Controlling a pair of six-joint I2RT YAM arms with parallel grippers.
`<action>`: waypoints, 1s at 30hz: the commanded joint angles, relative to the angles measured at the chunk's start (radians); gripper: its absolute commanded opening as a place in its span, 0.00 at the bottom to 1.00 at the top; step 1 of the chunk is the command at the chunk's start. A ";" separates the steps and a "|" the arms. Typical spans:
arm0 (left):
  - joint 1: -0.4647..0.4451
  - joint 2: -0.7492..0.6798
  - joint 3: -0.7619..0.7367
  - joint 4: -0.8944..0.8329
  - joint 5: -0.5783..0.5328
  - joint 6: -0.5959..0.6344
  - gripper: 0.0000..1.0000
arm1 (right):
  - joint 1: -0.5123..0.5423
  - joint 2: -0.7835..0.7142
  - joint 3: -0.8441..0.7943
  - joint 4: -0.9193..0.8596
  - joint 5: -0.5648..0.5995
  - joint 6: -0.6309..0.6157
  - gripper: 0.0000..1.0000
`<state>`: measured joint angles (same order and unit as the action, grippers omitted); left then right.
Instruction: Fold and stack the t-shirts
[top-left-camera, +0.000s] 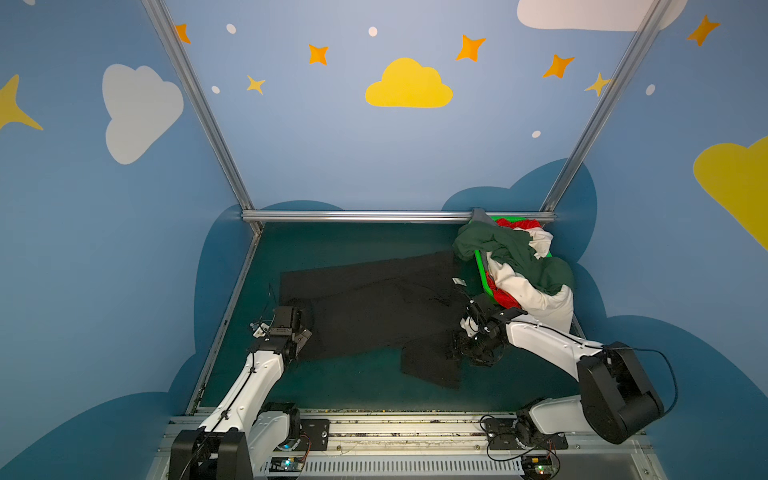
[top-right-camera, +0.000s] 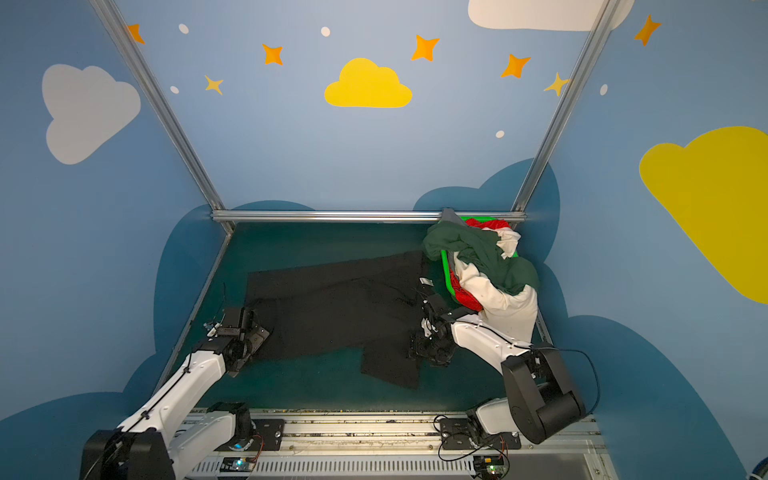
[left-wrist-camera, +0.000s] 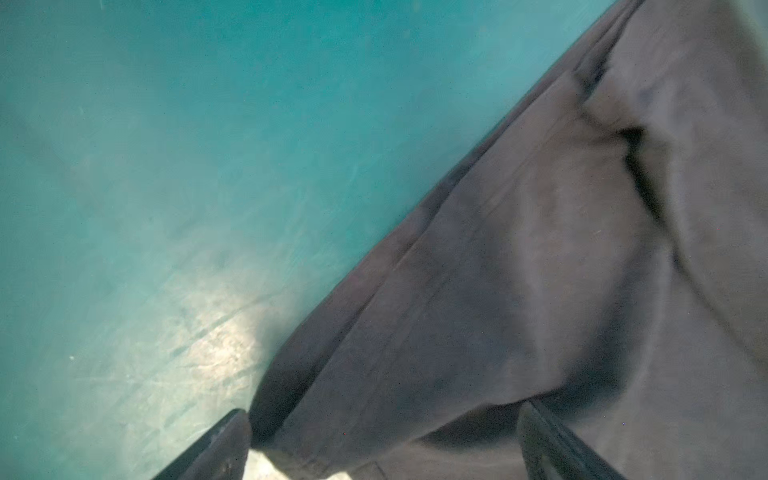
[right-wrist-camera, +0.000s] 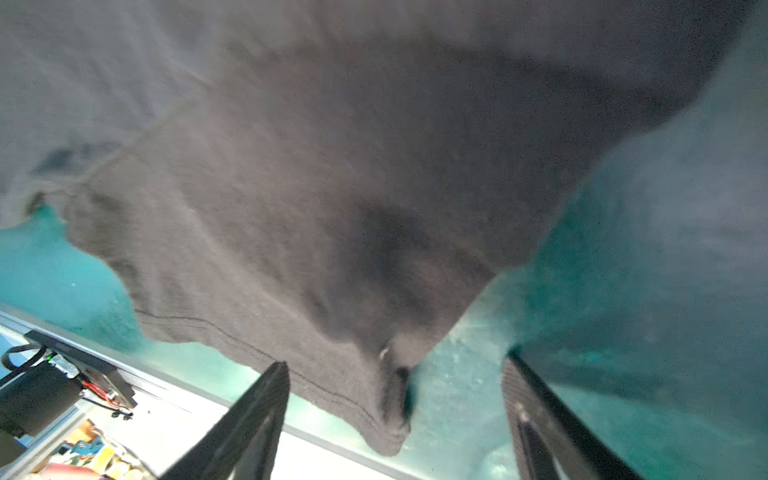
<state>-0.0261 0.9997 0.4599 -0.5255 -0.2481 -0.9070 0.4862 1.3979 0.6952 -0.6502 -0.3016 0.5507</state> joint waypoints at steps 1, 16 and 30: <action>0.004 0.012 -0.033 0.024 0.040 -0.022 0.97 | 0.006 -0.003 -0.018 0.060 -0.039 0.037 0.74; 0.014 0.144 -0.007 0.074 0.106 -0.014 0.35 | 0.038 0.065 -0.040 0.174 -0.055 0.079 0.49; 0.040 -0.046 0.003 -0.024 0.026 0.063 0.04 | 0.048 0.032 0.020 0.112 0.024 0.110 0.00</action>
<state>-0.0010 0.9749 0.4671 -0.5182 -0.1890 -0.8783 0.5266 1.4506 0.6933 -0.4988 -0.3244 0.6437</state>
